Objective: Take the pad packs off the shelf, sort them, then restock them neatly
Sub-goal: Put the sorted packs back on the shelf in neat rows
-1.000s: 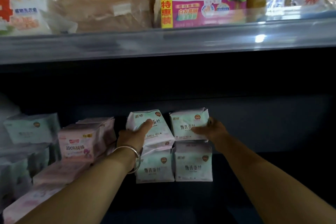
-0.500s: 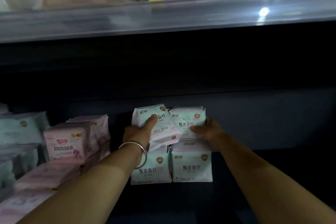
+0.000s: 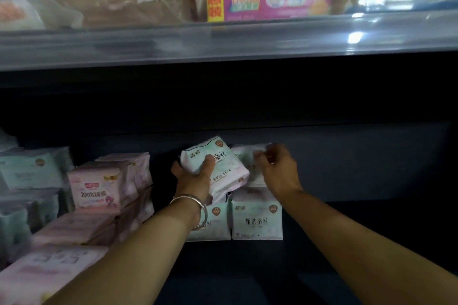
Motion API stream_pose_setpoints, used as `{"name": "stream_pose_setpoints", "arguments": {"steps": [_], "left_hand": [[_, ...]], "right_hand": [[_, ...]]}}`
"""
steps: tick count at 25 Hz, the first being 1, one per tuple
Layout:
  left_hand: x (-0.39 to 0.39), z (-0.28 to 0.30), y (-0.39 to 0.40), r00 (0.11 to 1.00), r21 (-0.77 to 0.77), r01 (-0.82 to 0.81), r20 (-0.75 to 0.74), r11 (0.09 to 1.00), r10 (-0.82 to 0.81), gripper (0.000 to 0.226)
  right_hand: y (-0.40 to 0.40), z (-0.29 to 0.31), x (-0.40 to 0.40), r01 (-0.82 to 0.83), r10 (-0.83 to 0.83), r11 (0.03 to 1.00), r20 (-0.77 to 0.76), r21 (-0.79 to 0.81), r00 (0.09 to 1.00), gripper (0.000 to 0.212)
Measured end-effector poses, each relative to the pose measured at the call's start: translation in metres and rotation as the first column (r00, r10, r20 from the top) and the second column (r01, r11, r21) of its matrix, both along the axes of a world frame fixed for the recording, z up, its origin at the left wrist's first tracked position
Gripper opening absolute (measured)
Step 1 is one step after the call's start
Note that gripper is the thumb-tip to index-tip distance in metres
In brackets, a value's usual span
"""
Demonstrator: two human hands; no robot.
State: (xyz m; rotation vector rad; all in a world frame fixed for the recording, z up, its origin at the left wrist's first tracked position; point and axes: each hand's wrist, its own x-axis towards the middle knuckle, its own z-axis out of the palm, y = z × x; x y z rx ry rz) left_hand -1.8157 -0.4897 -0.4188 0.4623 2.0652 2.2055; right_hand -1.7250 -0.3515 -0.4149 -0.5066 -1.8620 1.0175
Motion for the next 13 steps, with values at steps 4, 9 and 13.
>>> {"name": "stream_pose_setpoints", "arguments": {"steps": [4, 9, 13], "left_hand": [[0.012, -0.002, -0.011, 0.992, 0.246, 0.102, 0.048, 0.964, -0.117, 0.070], [0.017, 0.002, -0.041, 0.940, 0.310, 0.289, 0.085, 0.906, -0.329, 0.047], [0.015, 0.007, -0.064, 0.939, 0.182, 0.310, 0.092, 0.933, -0.330, 0.056]], "right_hand": [[-0.041, -0.003, 0.007, -0.367, 0.472, 0.780, 0.092, -0.506, 0.877, 0.059], [-0.053, -0.002, 0.006, -0.553, 0.545, 0.683, -0.171, -0.477, 0.821, 0.051], [-0.055, -0.003, 0.008, -0.462, 0.439, 0.861, -0.145, -0.214, 0.886, 0.065]]}}
